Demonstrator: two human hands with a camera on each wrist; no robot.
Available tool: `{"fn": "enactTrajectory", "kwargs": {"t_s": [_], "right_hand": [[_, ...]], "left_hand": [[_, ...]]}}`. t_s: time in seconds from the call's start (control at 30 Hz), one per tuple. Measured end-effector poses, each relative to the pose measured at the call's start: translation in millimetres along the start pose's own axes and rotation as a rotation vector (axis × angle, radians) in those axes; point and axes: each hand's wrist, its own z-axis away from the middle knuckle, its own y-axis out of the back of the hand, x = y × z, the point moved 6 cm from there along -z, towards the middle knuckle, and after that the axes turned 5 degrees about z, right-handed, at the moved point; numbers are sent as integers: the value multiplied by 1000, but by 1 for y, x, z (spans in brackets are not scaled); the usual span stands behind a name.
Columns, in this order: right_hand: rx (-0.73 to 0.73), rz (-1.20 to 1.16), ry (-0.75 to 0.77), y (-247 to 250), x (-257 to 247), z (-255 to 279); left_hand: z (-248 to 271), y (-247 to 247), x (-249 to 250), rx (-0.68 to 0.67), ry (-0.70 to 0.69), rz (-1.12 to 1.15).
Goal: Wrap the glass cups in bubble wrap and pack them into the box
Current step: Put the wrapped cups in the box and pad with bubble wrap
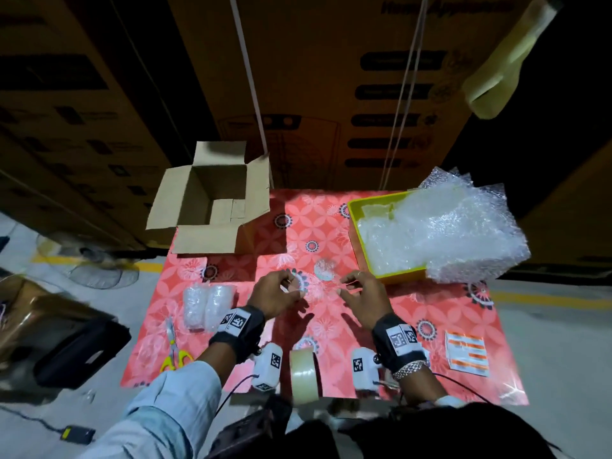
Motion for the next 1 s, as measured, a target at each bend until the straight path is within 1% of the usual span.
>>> {"fn": "enactTrajectory", "kwargs": {"t_s": [0.07, 0.13, 0.2, 0.27, 0.3, 0.37, 0.53, 0.67, 0.73, 0.77, 0.83, 0.9, 0.97, 1.0], "right_hand": [[24, 29, 50, 23, 5, -4], [17, 37, 61, 44, 10, -9], [10, 53, 55, 61, 12, -11], [14, 60, 53, 75, 11, -11], [17, 41, 45, 79, 9, -10], [23, -4, 41, 82, 5, -12], [22, -107, 113, 63, -25, -39], [0, -115, 181, 37, -70, -68], [-22, -119, 201, 18, -94, -86], [-31, -117, 204, 8, -105, -95], [-61, -110, 190, -12, -127, -115], [-71, -130, 148, -31, -147, -136], [-82, -123, 111, -50, -164, -156], [-99, -124, 65, -59, -171, -164]], "left_hand": [[-7, -3, 21, 61, -32, -1], [-13, 5, 44, 158, -82, -14], [-18, 25, 64, 311, -130, -51], [-24, 52, 76, 477, -141, -100], [-28, 65, 80, 537, -140, -137], [-37, 87, 82, 593, -131, -200], [-48, 122, 67, 570, -101, -274], [-39, 142, 49, 572, -100, -293], [-35, 157, 35, 597, -67, -292], [-34, 166, 27, 605, -30, -285], [-32, 185, 8, 608, 90, -283], [-32, 200, -11, 590, 230, -328], [-33, 208, -26, 560, 324, -382], [-33, 210, -34, 549, 362, -391]]}}
